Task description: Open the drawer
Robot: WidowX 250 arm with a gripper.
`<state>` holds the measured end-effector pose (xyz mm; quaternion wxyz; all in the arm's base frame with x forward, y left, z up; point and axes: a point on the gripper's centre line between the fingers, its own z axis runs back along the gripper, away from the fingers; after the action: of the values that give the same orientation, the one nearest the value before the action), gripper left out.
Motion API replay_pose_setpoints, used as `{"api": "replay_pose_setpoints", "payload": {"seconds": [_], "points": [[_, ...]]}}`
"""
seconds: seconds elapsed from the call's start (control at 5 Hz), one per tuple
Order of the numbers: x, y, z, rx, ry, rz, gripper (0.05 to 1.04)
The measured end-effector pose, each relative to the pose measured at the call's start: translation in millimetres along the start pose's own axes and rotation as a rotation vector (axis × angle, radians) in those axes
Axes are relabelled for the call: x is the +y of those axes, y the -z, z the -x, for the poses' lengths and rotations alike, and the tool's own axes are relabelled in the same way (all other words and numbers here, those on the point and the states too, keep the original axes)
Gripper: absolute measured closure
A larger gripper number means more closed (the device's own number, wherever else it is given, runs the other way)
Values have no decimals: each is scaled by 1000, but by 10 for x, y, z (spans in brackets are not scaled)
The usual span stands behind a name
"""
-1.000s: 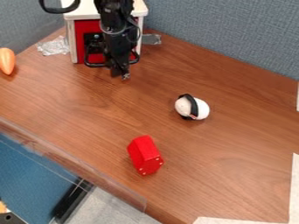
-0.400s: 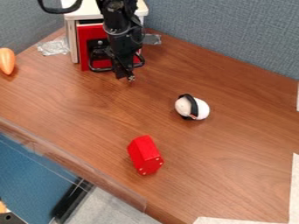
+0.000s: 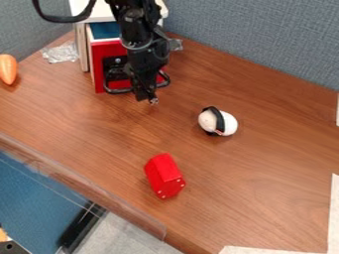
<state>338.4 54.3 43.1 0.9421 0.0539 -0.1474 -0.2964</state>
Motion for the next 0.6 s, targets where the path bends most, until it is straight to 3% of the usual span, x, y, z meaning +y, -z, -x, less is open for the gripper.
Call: {"api": "replay_pose_setpoints", "payload": {"seconds": [0.6], "points": [[-304,-76,112,-2,56,9,954]]}}
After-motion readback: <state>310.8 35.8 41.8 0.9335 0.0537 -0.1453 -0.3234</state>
